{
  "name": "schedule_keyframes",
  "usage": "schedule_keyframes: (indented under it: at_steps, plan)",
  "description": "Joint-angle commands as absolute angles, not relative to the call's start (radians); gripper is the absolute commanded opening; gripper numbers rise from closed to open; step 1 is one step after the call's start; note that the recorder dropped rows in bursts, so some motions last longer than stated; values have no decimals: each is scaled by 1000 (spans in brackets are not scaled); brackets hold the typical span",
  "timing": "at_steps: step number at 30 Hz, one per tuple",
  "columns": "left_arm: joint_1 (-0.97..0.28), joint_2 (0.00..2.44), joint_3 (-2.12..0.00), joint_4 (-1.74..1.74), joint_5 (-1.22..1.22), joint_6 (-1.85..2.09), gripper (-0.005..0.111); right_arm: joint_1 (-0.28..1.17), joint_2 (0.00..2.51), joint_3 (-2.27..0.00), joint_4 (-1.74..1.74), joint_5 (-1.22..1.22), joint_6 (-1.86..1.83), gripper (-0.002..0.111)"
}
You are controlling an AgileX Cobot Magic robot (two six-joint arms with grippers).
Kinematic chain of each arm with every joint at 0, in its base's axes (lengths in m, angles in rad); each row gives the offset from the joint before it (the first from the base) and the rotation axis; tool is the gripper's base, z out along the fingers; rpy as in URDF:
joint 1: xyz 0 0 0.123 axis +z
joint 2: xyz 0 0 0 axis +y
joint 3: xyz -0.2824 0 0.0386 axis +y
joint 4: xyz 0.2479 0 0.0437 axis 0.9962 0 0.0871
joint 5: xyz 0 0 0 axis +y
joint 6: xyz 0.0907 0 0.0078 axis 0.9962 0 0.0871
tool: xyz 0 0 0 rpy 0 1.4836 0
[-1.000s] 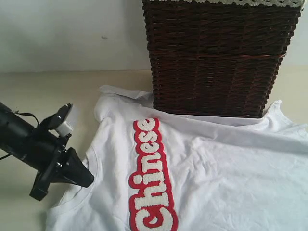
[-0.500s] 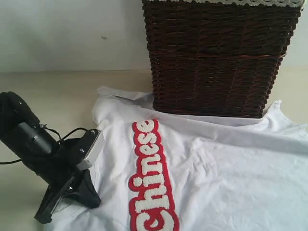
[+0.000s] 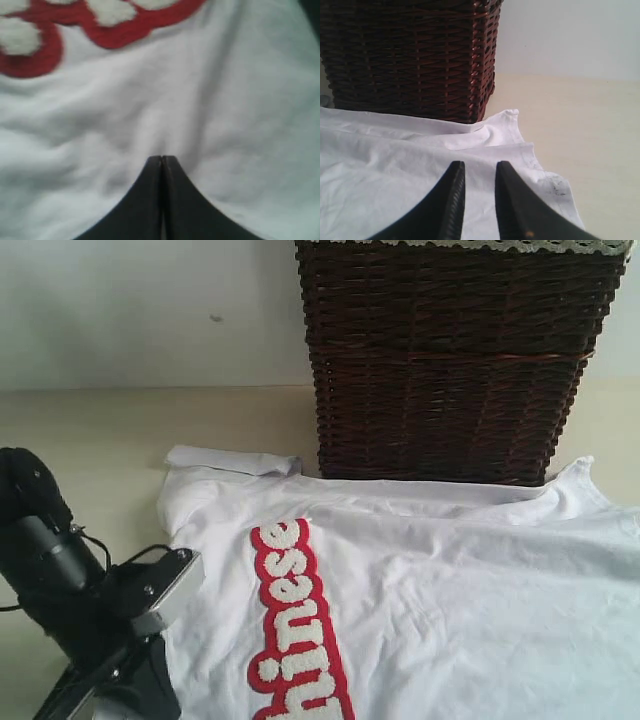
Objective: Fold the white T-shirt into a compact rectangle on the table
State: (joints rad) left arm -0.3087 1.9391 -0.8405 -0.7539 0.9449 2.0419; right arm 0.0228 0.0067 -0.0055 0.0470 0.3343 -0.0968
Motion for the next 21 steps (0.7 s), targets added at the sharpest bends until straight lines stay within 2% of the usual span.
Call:
schedule_keyframes:
  at_steps: [1, 6, 11, 21]
  plan:
    - [-305, 1857, -915, -882, 892, 2027, 0, 23, 0, 0, 51, 320, -101, 23]
    - [-289, 1814, -1009, -1021, 854, 1963, 0, 23, 0, 0, 51, 320, -101, 23]
    - [-291, 1877, -1011, -1177, 771, 1992, 0, 23, 0, 0, 51, 320, -101, 23]
    - [-305, 2040, -1014, -1188, 665, 2098, 0, 23, 0, 0, 53, 320, -101, 23]
